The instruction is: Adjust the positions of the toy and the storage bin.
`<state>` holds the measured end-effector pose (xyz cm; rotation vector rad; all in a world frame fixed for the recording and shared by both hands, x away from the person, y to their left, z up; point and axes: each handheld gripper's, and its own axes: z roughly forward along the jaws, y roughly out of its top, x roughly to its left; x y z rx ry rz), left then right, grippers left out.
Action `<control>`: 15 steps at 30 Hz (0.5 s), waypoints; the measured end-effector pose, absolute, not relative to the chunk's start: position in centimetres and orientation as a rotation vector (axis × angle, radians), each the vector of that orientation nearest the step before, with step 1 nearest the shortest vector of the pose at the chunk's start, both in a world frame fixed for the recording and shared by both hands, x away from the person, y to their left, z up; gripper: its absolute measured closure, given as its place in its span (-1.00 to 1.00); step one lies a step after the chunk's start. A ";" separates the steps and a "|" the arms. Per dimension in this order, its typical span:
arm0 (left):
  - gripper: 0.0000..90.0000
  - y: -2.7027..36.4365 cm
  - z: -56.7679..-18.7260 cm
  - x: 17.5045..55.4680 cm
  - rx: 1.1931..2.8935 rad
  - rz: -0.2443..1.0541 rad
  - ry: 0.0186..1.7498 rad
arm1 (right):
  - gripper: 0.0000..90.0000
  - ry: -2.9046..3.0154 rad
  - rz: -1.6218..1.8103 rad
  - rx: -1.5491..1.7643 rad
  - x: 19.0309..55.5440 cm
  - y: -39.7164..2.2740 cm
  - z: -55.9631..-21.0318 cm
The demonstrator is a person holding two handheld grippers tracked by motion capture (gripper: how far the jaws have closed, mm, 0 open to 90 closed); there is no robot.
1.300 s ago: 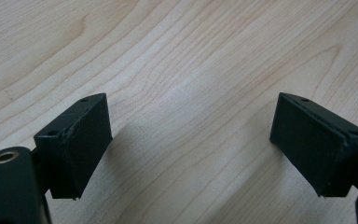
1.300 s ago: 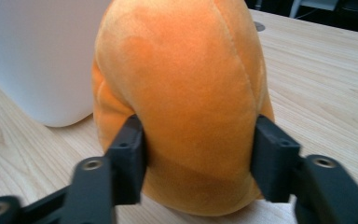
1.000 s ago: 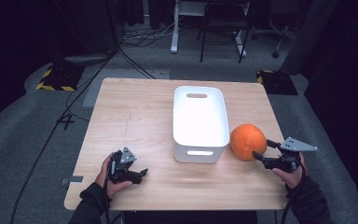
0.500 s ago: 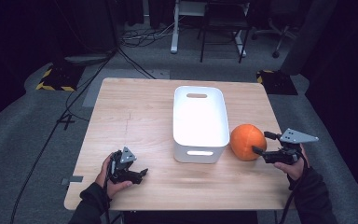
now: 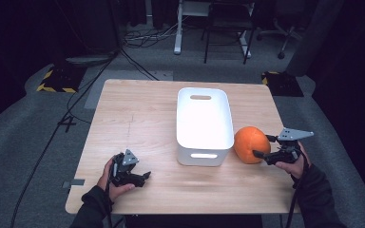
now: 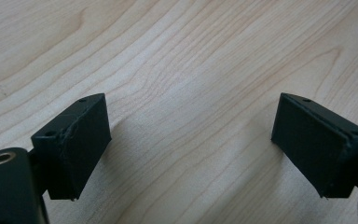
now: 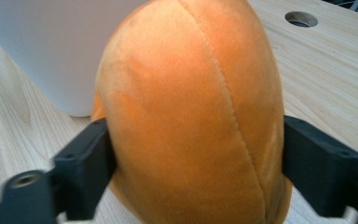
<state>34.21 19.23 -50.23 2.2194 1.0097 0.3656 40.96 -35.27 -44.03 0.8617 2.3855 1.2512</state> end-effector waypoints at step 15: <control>-0.75 19.2 -50.3 34.3 2.215 0.361 1.010 | 0.11 2.314 1.295 0.921 40.5 -36.7 -44.8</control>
